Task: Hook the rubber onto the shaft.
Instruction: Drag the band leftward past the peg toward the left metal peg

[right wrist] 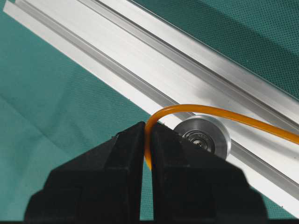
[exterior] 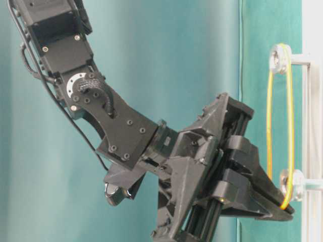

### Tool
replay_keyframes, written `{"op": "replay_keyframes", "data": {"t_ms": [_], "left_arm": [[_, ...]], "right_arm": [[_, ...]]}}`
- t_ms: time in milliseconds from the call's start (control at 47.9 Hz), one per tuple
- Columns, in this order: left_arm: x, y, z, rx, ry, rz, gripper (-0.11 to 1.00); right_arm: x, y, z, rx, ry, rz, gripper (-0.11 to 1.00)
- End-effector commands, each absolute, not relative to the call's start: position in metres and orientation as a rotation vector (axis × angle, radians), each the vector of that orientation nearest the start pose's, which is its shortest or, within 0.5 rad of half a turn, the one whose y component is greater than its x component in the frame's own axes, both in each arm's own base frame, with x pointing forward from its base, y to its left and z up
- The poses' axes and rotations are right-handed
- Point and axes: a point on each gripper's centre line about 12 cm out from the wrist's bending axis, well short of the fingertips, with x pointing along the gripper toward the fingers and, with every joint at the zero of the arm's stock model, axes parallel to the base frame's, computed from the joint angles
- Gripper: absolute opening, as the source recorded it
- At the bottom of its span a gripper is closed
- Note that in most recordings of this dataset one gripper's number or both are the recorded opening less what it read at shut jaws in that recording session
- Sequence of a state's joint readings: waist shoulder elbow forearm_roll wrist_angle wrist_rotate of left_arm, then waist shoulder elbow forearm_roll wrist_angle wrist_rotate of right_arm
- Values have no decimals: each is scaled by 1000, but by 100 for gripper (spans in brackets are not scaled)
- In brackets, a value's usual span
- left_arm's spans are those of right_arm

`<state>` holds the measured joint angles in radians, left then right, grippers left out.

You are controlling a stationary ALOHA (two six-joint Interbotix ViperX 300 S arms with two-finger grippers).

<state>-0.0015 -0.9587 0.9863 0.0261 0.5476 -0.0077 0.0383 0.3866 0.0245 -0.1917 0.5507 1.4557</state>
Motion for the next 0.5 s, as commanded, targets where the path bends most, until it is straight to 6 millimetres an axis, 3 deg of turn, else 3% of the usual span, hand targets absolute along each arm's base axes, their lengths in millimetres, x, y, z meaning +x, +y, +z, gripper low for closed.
{"op": "replay_keyframes", "data": {"t_ms": [0,480], "left_arm": [[192,1,287,23,544,6,0],[192,1,287,23,544,6,0]], "right_arm": [[519,10,187,1134,718,-608,6],[522,10,181,1136,712,-598,6]]}}
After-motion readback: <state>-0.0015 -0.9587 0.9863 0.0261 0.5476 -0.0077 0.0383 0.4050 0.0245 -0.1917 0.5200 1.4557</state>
